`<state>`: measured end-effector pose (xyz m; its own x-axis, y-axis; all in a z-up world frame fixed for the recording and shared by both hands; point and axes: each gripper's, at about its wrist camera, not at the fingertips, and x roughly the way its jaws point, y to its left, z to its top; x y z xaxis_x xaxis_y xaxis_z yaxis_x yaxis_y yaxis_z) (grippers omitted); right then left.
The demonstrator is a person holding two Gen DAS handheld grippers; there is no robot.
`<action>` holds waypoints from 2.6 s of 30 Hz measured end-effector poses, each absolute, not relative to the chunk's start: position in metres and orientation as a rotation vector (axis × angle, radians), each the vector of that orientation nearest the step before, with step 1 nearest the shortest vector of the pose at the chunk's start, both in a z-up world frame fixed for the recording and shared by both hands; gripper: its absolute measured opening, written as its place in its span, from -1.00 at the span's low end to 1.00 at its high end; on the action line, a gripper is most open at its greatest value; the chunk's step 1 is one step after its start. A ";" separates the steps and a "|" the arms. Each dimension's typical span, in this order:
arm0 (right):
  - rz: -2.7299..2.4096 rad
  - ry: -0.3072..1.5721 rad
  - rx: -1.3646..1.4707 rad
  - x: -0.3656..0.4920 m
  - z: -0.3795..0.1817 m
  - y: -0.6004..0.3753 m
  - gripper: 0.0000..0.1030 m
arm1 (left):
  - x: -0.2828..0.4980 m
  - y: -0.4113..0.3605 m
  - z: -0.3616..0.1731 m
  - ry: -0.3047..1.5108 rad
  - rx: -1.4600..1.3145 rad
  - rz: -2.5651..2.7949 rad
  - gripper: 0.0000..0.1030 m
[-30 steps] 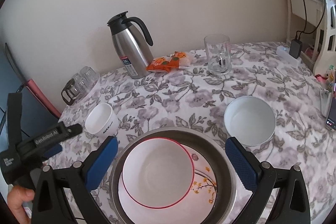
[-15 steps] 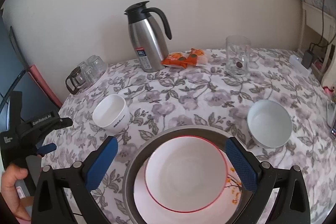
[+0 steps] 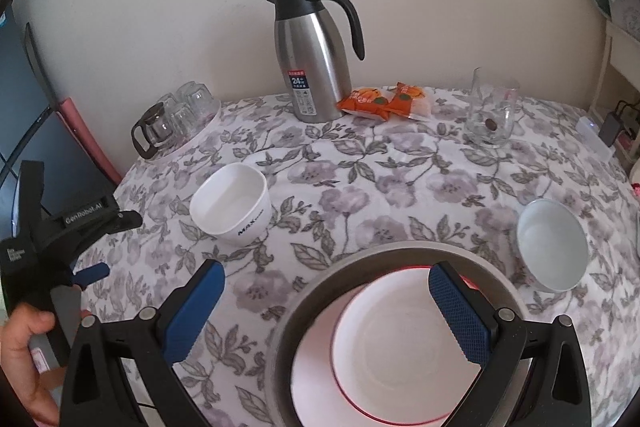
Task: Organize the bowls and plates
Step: 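Raise both open tools away from the steel basin toward the white MAX bowl, then lower both tools to the rim of the white MAX bowl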
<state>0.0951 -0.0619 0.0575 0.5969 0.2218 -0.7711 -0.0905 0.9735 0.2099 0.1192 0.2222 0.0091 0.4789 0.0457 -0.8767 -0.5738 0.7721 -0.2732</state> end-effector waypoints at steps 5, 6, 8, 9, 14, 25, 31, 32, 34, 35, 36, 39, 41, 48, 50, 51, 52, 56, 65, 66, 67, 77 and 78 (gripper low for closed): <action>0.160 0.939 0.150 0.106 0.052 -0.052 1.00 | 0.125 0.223 -0.001 1.009 -0.588 0.428 0.87; 0.155 0.947 0.151 0.109 0.050 -0.049 1.00 | 0.128 0.224 -0.004 1.015 -0.590 0.427 0.87; 0.157 0.954 0.163 0.113 0.048 -0.047 1.00 | 0.130 0.224 -0.008 1.015 -0.590 0.427 0.87; 0.159 0.957 0.167 0.114 0.047 -0.045 1.00 | 0.131 0.225 -0.009 1.009 -0.585 0.431 0.87; 0.148 0.981 0.154 0.125 0.038 -0.032 1.00 | 0.135 0.229 -0.013 0.980 -0.592 0.418 0.87; 0.141 1.023 0.184 0.147 0.024 -0.018 1.00 | 0.138 0.247 -0.021 0.945 -0.658 0.397 0.87; 0.153 1.044 0.177 0.158 0.016 -0.008 1.00 | 0.146 0.249 -0.026 0.982 -0.655 0.376 0.87; 0.157 1.041 0.169 0.159 0.016 -0.005 1.00 | 0.148 0.249 -0.027 0.990 -0.656 0.368 0.87; 0.160 1.038 0.158 0.162 0.015 -0.001 1.00 | 0.154 0.245 -0.030 1.000 -0.645 0.350 0.87; 0.158 1.035 0.152 0.164 0.015 0.001 1.00 | 0.156 0.244 -0.031 1.001 -0.640 0.345 0.86; 0.157 1.032 0.150 0.166 0.015 0.003 1.00 | 0.158 0.243 -0.032 1.001 -0.639 0.341 0.86; 0.152 1.026 0.167 0.173 0.016 0.007 0.93 | 0.164 0.241 -0.033 0.995 -0.655 0.321 0.86; 0.152 1.027 0.182 0.177 0.015 0.009 0.85 | 0.168 0.239 -0.034 0.993 -0.658 0.305 0.85; 0.142 1.074 0.212 0.193 -0.004 0.020 0.48 | 0.181 0.238 -0.044 1.007 -0.677 0.268 0.51; 0.150 1.093 0.230 0.198 -0.011 0.022 0.36 | 0.184 0.238 -0.046 1.005 -0.682 0.257 0.50; 0.150 1.099 0.230 0.200 -0.013 0.023 0.32 | 0.186 0.238 -0.046 1.003 -0.684 0.253 0.49; 0.149 1.103 0.229 0.202 -0.016 0.025 0.29 | 0.188 0.238 -0.047 0.998 -0.689 0.247 0.47; 0.149 1.115 0.232 0.209 -0.023 0.030 0.20 | 0.195 0.241 -0.051 0.991 -0.702 0.229 0.32; 0.142 1.139 0.218 0.226 -0.036 0.036 -0.07 | 0.216 0.235 -0.061 0.983 -0.666 0.195 0.00; 0.144 1.141 0.217 0.227 -0.038 0.037 -0.09 | 0.218 0.234 -0.061 0.981 -0.656 0.191 -0.06; 0.146 1.142 0.213 0.229 -0.039 0.037 -0.11 | 0.220 0.232 -0.062 0.980 -0.645 0.187 -0.11; 0.163 1.150 0.207 0.235 -0.046 0.044 -0.34 | 0.231 0.217 -0.071 0.994 -0.601 0.134 -0.61; 0.167 1.150 0.209 0.235 -0.046 0.044 -0.37 | 0.231 0.217 -0.070 0.994 -0.605 0.129 -0.61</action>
<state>0.2351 0.0440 -0.0458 0.3996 0.2375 -0.8854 -0.0240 0.9682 0.2489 0.2308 0.2171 -0.0703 0.5525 -0.1659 -0.8168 -0.3697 0.8296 -0.4186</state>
